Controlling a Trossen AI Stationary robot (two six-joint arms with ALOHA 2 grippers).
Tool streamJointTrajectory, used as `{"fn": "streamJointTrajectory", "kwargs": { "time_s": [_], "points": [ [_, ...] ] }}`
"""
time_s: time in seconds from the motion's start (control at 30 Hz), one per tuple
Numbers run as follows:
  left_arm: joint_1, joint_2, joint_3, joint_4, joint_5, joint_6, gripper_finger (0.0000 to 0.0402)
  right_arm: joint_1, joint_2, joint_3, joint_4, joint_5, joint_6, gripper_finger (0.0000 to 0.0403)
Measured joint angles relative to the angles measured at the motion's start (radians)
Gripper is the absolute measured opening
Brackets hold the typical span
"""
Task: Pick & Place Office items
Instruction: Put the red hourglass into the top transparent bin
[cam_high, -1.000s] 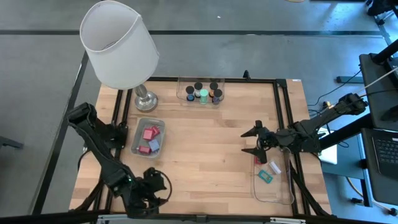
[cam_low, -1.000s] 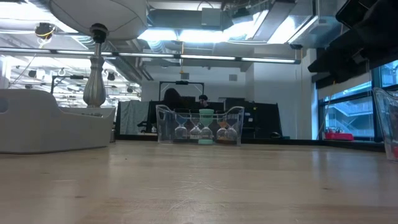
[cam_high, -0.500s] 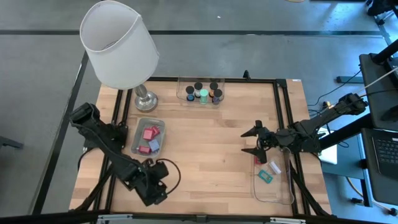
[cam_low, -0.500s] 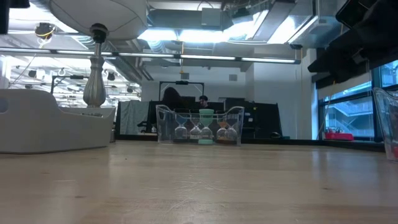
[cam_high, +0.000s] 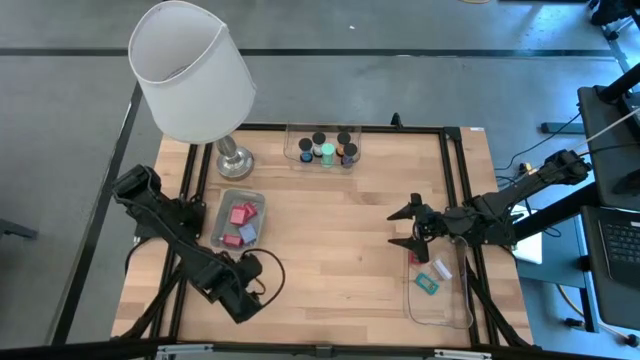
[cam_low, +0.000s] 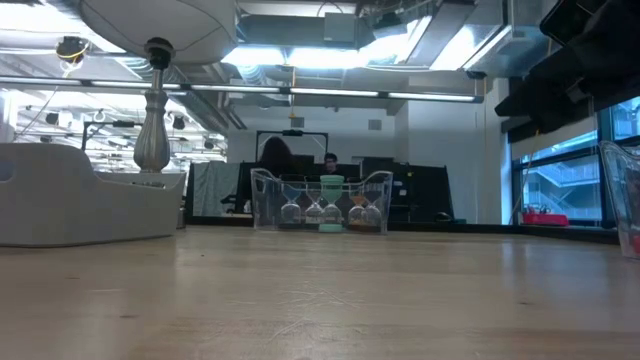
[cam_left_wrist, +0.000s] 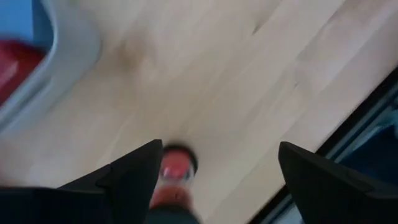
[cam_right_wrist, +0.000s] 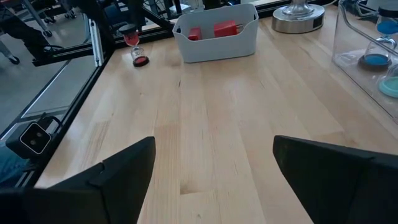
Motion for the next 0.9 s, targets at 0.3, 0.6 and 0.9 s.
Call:
{"fn": "streamJointTrajectory", "kwargs": {
  "time_s": [0.3,0.6,0.9],
  "points": [
    [-0.054,0.000,0.000,-0.085,0.048,-0.184,0.0347,0.000,0.000,0.000,0.000,0.000,0.000,0.0327],
    [-0.093,0.027,0.000,-0.160,0.049,-0.255,0.0348,0.000,0.000,0.000,0.000,0.000,0.001,0.0327],
    [-0.112,0.126,0.000,-0.154,0.135,-0.256,0.0348,0.000,0.000,0.000,0.000,0.000,0.003,0.0327]
  ]
}}
